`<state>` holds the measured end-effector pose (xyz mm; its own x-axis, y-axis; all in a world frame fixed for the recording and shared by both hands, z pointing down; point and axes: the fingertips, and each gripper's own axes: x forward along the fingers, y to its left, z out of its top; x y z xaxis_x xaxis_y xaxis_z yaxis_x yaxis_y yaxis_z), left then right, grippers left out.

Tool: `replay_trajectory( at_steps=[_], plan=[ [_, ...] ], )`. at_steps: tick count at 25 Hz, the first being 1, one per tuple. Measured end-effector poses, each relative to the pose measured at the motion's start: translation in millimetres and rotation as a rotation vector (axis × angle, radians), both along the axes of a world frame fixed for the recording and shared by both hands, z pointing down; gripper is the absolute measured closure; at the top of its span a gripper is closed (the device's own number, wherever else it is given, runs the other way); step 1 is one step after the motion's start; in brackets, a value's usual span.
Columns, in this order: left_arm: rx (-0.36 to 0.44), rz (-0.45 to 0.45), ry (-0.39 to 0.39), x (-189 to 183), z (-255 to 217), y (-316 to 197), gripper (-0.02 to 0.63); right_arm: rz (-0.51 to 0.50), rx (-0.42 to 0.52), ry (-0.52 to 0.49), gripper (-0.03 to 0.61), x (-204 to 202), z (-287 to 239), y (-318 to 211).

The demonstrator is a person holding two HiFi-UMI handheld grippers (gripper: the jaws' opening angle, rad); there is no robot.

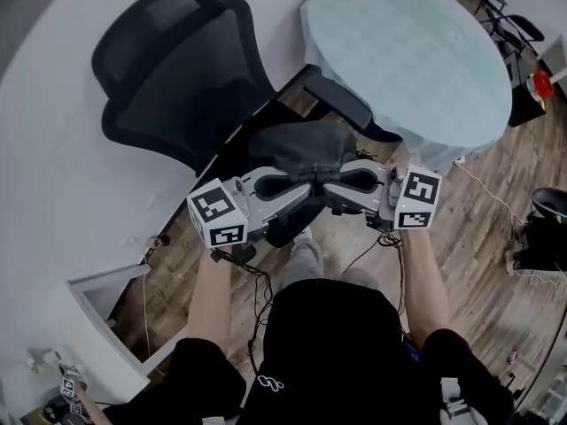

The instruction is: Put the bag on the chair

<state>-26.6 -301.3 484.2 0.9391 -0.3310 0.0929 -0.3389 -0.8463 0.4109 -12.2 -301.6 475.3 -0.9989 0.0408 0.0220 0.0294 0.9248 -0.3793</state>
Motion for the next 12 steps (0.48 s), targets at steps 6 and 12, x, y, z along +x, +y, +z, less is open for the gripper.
replay_trajectory(
  at_steps=[6,12],
  plan=[
    [0.053,0.028,-0.054,-11.0,-13.3,-21.6,0.578,0.045,-0.015,-0.041,0.535,-11.1,-9.1,-19.7],
    [0.016,0.015,-0.048,-26.6,-4.0,-50.1,0.578,0.118,-0.043,-0.058,0.535,-28.0,-2.5,-46.3]
  ],
)
